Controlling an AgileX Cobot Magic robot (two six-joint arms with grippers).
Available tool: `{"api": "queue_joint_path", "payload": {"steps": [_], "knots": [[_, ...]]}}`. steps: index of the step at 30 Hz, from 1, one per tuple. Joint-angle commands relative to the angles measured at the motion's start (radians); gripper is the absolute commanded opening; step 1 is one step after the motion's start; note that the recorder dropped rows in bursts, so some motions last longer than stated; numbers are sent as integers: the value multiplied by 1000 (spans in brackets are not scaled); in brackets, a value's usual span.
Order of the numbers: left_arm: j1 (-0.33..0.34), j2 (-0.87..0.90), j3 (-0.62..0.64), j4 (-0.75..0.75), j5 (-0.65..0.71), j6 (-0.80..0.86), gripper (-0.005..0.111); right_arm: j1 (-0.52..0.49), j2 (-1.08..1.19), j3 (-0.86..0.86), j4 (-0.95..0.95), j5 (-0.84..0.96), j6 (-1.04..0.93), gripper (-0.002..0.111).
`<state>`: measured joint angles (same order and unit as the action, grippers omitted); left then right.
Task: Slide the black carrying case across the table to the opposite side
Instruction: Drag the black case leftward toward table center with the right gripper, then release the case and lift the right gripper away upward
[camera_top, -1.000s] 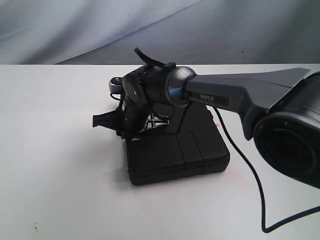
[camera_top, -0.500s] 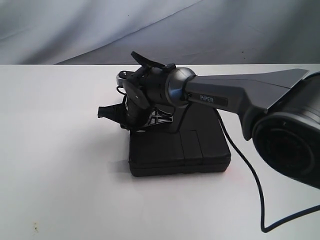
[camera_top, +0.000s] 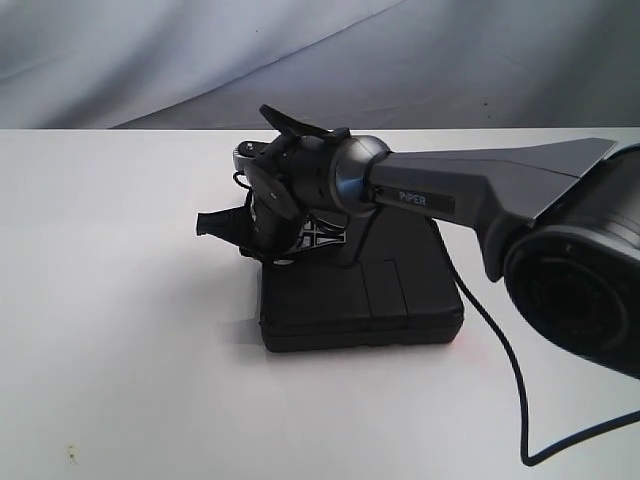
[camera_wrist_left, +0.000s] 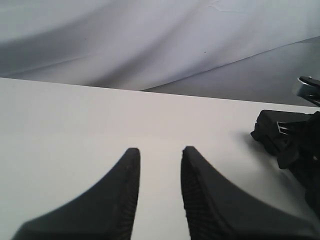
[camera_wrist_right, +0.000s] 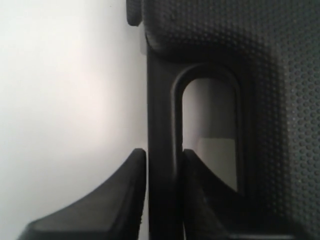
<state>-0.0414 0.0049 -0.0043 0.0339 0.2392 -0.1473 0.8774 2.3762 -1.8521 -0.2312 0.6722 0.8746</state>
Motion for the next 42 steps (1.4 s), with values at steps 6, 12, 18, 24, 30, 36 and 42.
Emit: {"api": "queue_joint_path", "payload": {"steps": [6,12,18,24,30,36,42], "knots": [[3,-5,4,5,-3,-5,29,-1,-11,-11,-83,-44,4,27],[3,-5,4,5,-3,-5,29,-1,-11,-11,-97,-28,4,27],[3,-5,4,5,-3,-5,29,1,-49,-11,-155,-25,33,27],[3,-5,4,5,-3,-5,29,11,-103,-11,-242,-6,39,27],[3,-5,4,5,-3,-5,29,37,-151,-11,-403,96,2,24],[3,-5,4,5,-3,-5,29,64,-230,-11,-542,142,-130,15],[3,-5,4,5,-3,-5,29,80,-332,-11,-532,121,-285,13]]}}
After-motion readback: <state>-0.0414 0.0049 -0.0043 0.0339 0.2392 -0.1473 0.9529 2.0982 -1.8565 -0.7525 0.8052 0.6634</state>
